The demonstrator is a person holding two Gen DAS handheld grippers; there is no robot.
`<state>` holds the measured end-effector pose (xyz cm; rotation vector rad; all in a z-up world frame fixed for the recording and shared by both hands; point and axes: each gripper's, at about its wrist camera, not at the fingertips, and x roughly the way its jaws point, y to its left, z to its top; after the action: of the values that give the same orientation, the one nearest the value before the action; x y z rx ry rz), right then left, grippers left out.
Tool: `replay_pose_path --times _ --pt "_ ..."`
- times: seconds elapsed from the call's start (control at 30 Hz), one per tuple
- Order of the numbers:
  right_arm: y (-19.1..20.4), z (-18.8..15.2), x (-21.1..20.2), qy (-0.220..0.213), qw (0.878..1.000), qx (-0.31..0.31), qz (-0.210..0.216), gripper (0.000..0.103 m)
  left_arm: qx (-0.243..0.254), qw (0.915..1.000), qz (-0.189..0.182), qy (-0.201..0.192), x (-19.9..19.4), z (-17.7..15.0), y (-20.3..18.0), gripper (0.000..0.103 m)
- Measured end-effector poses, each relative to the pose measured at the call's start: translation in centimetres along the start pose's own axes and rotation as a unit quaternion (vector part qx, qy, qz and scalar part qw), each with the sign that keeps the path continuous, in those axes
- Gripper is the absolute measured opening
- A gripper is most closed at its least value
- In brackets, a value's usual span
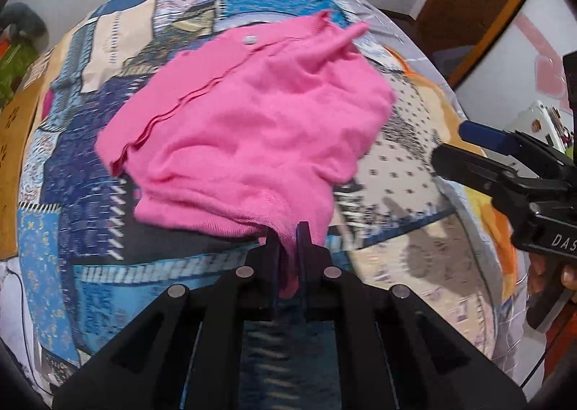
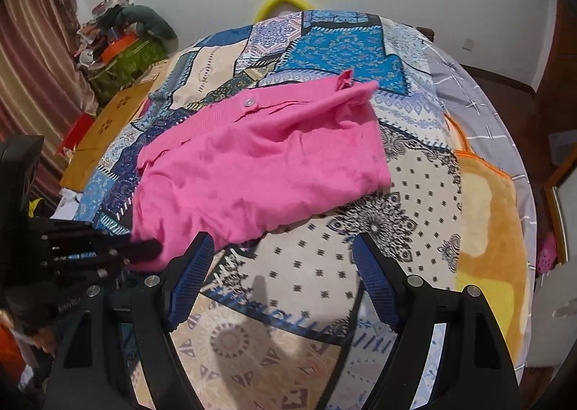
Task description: Fold small clothes
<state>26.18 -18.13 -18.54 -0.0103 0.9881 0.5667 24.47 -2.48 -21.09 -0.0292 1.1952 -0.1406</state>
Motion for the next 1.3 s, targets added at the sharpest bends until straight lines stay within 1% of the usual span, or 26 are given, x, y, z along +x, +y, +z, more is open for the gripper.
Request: replay_pose_path --times 0.17,0.27,0.43,0.5,0.57,0.63,0.7,0.73,0.77,0.8,0.83,0.9,1.0,1.1,1.2,1.3 --pt "-1.4 -0.7 -0.6 0.003 1.000 0.003 -0.013 0.076 0.010 0.9999 -0.008 0.005 0.5 0.3 -3.0 0.008" --pt "-2.3 -1.0 -1.1 0.001 1.000 0.013 -0.018 0.076 0.005 0.9998 -0.018 0.011 0.8 0.5 -3.7 0.008" --pt "-2.9 -1.3 -1.8 -0.001 1.000 0.021 -0.020 0.076 0.009 0.9997 -0.016 0.013 0.8 0.4 -4.4 0.008" --pt "-2.8 -1.4 -1.9 -0.002 1.000 0.023 -0.018 0.076 0.008 0.9996 -0.019 0.017 0.7 0.3 -4.2 0.012" --pt "-2.6 -1.3 -1.9 -0.003 1.000 0.021 -0.016 0.076 0.003 0.9994 -0.022 0.027 0.7 0.2 -3.6 0.019" --pt "-2.1 -1.2 -1.6 0.000 1.000 0.018 -0.014 0.076 -0.006 0.9993 -0.022 0.028 0.4 0.0 -2.8 0.021" --pt "-1.6 -1.3 -1.3 0.002 1.000 0.016 -0.007 0.076 -0.010 0.9995 -0.020 0.024 -0.2 -0.2 -1.8 0.027" --pt "-1.4 -1.3 -1.2 0.003 1.000 0.016 -0.003 0.076 -0.012 0.9996 -0.019 0.020 -0.6 -0.3 -1.4 0.032" --pt "-1.2 -1.4 -0.9 0.006 1.000 0.015 0.001 0.076 -0.013 0.9997 -0.017 0.012 -1.1 -0.4 -0.9 0.040" --pt "-1.0 -1.3 -0.6 0.009 1.000 0.015 0.006 0.076 -0.013 0.9998 -0.012 0.001 -1.6 -0.5 -0.4 0.045" --pt "-0.8 -1.4 -0.3 0.012 1.000 0.015 0.009 0.076 -0.012 0.9998 0.000 -0.014 -2.4 -0.6 0.3 0.053" --pt "-0.3 -1.4 0.3 0.018 1.000 0.014 0.018 0.076 -0.007 0.9988 0.025 -0.040 -3.6 -0.7 1.6 0.058" --pt "0.1 -1.6 1.6 0.033 0.999 0.024 0.033 0.076 -0.010 0.9961 0.061 -0.063 -4.6 -0.4 4.0 0.063" --pt "0.2 -1.8 3.4 0.052 0.996 0.043 0.051 0.076 -0.023 0.9935 0.087 -0.069 -4.8 0.0 6.7 0.064" --pt "0.2 -1.9 5.2 0.073 0.993 0.067 0.070 0.076 -0.037 0.9923 0.099 -0.064 -4.4 0.6 9.1 0.064" --pt "0.3 -1.8 5.6 0.065 0.992 0.070 0.076 0.077 -0.055 0.9923 0.098 -0.054 -3.4 1.4 11.4 0.064"
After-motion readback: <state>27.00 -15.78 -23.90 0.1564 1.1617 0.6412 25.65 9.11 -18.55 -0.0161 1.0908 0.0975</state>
